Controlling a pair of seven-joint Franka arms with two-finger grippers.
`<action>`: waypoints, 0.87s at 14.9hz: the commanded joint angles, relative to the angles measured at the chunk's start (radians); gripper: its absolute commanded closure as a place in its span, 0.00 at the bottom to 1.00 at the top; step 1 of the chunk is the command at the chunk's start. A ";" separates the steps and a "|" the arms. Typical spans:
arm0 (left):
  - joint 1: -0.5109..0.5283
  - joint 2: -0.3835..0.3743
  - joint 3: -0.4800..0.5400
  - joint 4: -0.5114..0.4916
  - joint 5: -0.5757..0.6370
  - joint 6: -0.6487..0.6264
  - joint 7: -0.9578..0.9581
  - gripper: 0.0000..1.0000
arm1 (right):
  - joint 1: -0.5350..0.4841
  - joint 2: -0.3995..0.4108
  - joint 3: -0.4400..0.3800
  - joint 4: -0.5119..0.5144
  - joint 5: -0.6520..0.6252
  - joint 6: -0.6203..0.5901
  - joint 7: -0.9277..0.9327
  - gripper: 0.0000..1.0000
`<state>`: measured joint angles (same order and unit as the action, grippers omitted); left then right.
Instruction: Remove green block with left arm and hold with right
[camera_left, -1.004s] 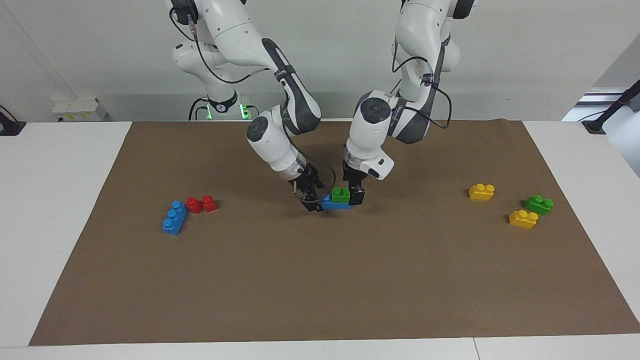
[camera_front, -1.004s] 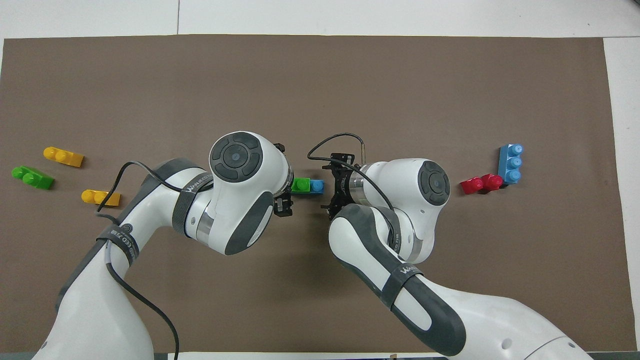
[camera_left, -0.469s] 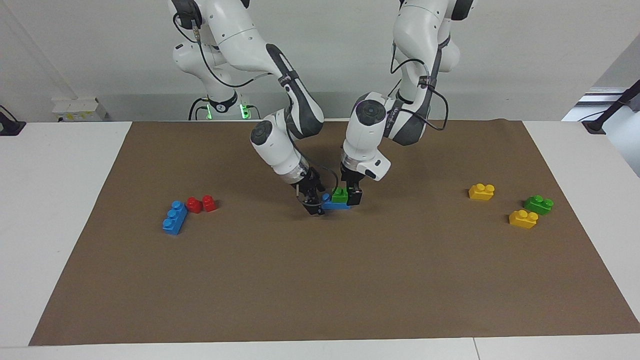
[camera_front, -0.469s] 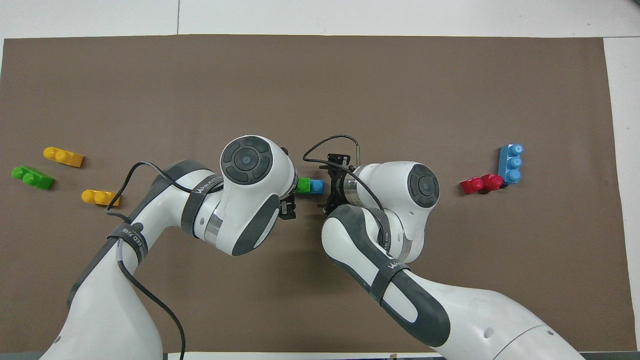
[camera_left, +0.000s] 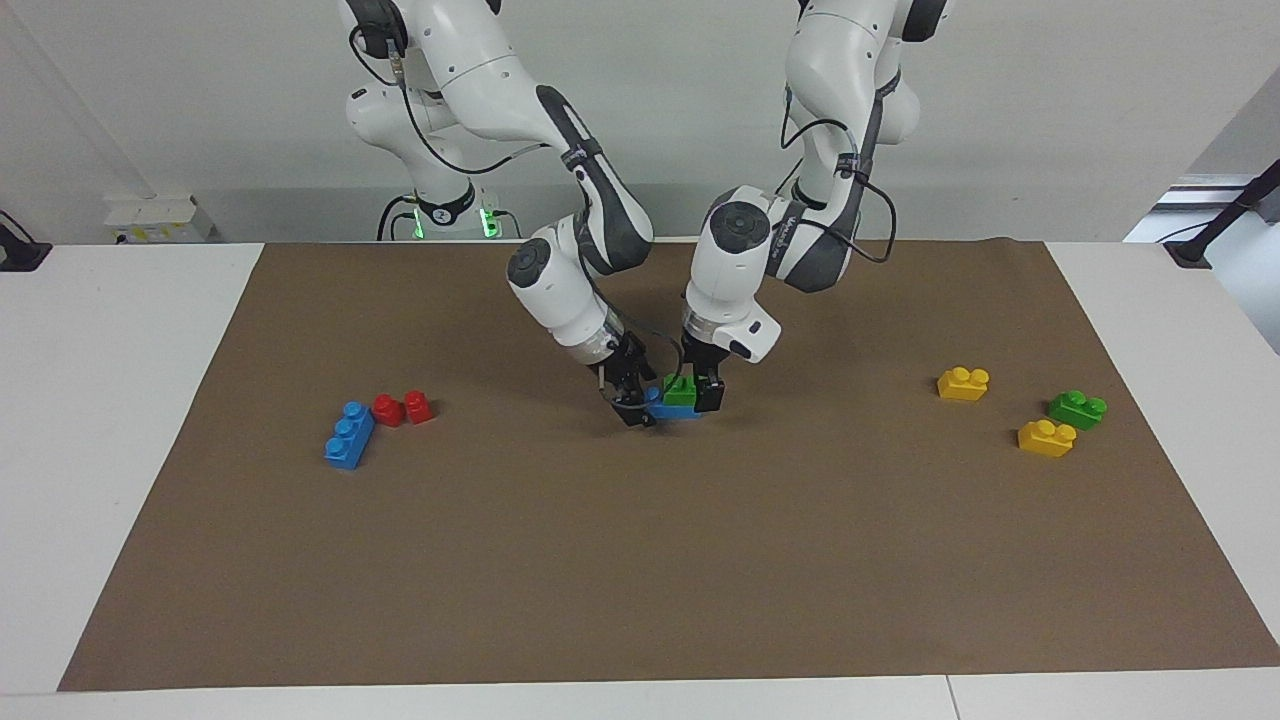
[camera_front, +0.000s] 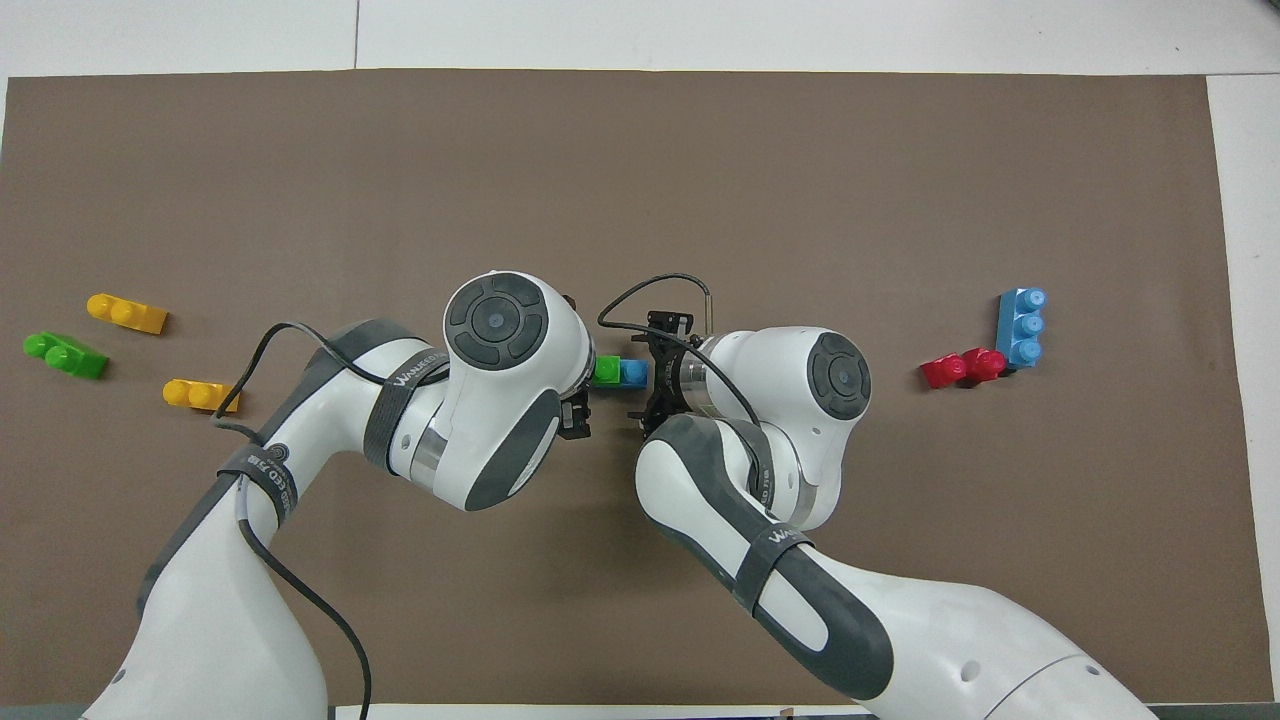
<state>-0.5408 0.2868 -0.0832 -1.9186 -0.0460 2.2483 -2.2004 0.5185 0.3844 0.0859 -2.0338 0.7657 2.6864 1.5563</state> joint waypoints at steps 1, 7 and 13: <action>-0.016 -0.001 0.013 -0.011 0.023 0.013 -0.025 0.00 | 0.005 0.014 0.002 0.009 0.026 0.023 -0.004 0.08; -0.027 -0.001 0.013 -0.011 0.060 0.022 -0.097 0.00 | 0.000 0.014 0.002 0.004 0.026 0.023 -0.005 0.35; -0.028 -0.001 0.013 -0.011 0.064 0.025 -0.110 0.00 | 0.002 0.014 0.002 0.006 0.027 0.023 -0.008 1.00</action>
<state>-0.5481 0.2874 -0.0855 -1.9189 -0.0016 2.2509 -2.2815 0.5182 0.3905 0.0845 -2.0339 0.7660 2.6890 1.5563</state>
